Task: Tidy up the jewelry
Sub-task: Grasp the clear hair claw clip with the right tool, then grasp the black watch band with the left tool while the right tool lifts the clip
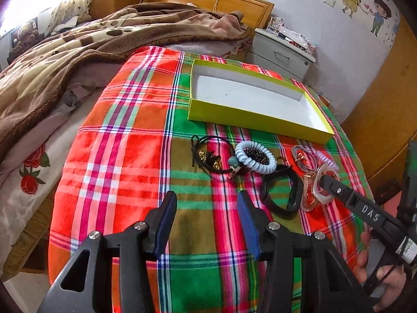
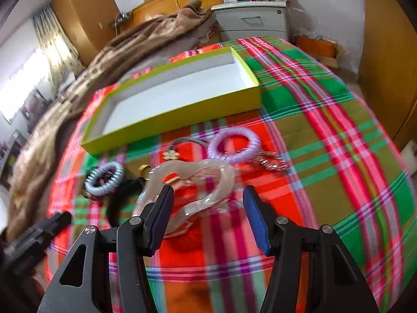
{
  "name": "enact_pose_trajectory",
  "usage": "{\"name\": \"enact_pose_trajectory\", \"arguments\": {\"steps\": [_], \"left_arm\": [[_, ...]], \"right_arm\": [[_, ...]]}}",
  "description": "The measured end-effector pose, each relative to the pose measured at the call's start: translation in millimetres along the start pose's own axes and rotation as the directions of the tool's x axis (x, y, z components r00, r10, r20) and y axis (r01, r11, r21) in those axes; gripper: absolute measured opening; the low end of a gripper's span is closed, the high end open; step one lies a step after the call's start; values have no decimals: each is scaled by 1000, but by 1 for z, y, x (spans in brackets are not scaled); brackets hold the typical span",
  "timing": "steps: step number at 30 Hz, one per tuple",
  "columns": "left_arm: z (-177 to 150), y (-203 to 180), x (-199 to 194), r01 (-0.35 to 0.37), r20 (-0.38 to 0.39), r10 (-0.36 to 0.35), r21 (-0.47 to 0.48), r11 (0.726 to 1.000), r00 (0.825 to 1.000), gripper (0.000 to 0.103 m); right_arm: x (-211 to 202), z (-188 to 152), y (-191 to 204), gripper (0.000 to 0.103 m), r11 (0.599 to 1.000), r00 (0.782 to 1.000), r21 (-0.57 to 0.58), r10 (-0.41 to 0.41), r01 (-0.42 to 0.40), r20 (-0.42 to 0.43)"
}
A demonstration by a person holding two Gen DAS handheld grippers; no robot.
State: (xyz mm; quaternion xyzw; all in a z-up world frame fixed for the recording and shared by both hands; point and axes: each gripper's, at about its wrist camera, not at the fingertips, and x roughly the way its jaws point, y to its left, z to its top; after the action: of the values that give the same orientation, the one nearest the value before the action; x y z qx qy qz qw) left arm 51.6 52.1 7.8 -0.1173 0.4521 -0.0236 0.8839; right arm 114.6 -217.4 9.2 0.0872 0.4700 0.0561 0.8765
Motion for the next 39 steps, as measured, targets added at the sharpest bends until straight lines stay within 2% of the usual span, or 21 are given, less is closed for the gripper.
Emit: {"name": "enact_pose_trajectory", "arguments": {"steps": [2,5,6,7,9,14,18,23,27,34,39], "left_arm": [[4,0,0,5,2,-5,2,1000,1000,50],[9,0,0,33,0,-33,1,999,999,50],[10,0,-1,38,2,-38,0,999,999,50],[12,-1,-1,37,1,-37,2,999,999,50],[14,-2,0,40,-5,-40,7,999,999,50],[14,-14,4,69,-39,-67,49,996,997,50],[10,-28,10,99,-85,-92,82,992,992,50],[6,-42,16,93,-112,-80,113,989,990,50],[5,-52,24,69,-125,-52,136,988,991,50],[5,-69,42,29,-153,1,192,981,988,37],[3,-83,46,3,-137,33,252,968,990,27]], "right_arm": [[-3,1,-3,47,1000,1000,-24,0,0,-1],[-7,2,-4,36,996,999,-78,-41,41,4],[-8,3,-5,28,993,998,-97,-61,61,3],[-8,4,-7,25,991,997,-110,-74,74,3],[-7,5,-11,25,987,996,-137,-85,82,-17],[-5,5,-13,25,987,998,-153,-55,50,-29],[-5,4,-10,13,978,998,-202,-65,60,-16],[-11,0,-12,12,970,997,-230,-75,77,15],[-13,-1,-22,12,977,998,-203,-62,64,15],[-14,-1,-30,12,981,999,-190,-42,45,20],[-14,-1,-31,11,979,999,-200,-35,40,26]]}}
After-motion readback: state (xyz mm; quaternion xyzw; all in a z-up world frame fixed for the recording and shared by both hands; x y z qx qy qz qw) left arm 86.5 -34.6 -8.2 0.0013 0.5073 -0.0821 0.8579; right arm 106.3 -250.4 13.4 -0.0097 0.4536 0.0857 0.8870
